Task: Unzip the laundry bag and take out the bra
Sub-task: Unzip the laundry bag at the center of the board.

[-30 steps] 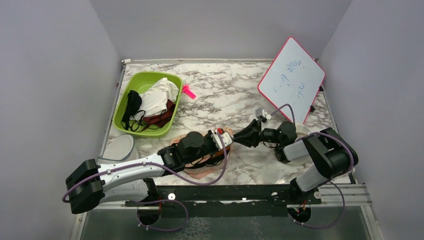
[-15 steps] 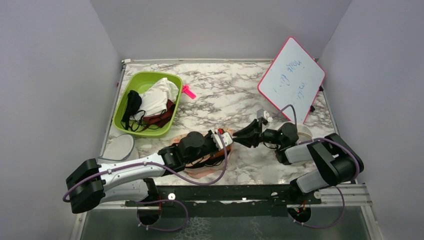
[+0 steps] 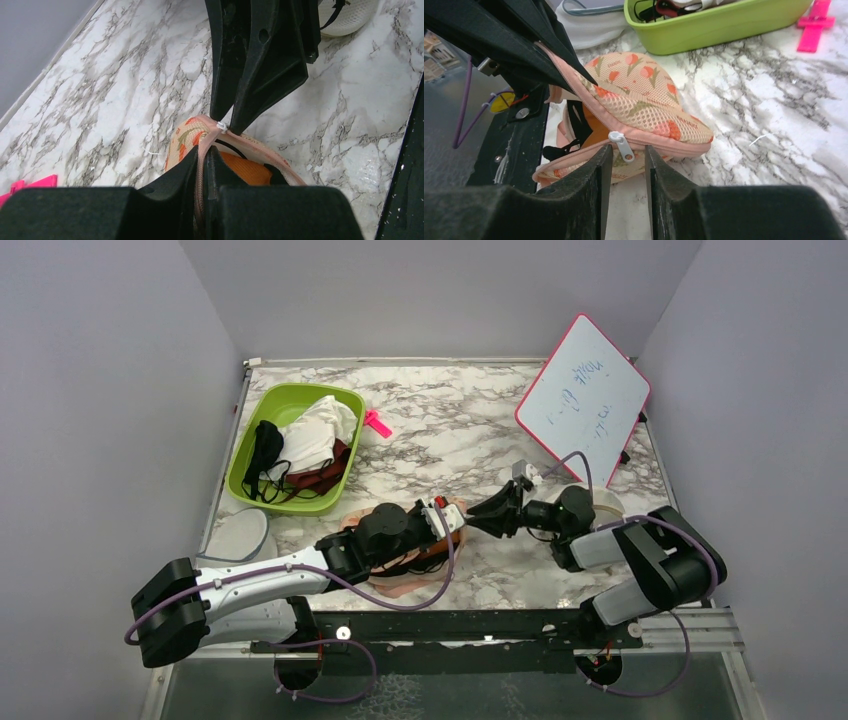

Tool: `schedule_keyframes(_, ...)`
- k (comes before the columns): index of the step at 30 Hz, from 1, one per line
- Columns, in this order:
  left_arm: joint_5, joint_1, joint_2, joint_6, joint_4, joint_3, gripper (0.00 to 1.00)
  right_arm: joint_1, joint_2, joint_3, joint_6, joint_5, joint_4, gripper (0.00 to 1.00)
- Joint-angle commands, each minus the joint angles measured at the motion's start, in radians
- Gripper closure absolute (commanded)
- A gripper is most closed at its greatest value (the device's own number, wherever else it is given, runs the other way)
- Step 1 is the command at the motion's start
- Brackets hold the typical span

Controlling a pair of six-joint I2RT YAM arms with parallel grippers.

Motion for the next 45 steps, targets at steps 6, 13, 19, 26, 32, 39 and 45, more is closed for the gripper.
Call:
schedule_keyframes(6,0.012,0.006,-0.002,0.007,0.027,0.021,1.00,0.027,0.095,0.007,0.049,-0.033,0.137,0.63)
schedule_keyframes(13,0.026,0.005,0.025,-0.006,0.037,0.028,1.00,0.046,0.104,0.015,0.045,-0.030,0.144,0.71)
schedule_keyframes(19,0.025,0.005,0.042,-0.009,0.052,0.032,1.00,0.048,0.103,0.021,0.042,-0.021,0.140,0.82)
schedule_keyframes(26,-0.022,0.005,0.031,-0.016,0.054,0.028,1.00,0.049,0.089,0.007,0.030,-0.017,0.128,0.93)
schedule_keyframes(32,-0.056,0.005,0.003,-0.032,0.056,0.014,1.00,0.050,0.099,0.003,0.042,-0.009,0.153,0.99)
schedule_keyframes(39,-0.098,0.005,-0.027,-0.063,0.045,0.006,1.00,0.050,0.055,0.000,0.022,0.081,0.099,0.99)
schedule_keyframes(45,-0.084,0.005,-0.055,-0.111,0.011,0.008,1.00,0.050,-0.014,0.034,-0.050,0.215,-0.085,0.99)
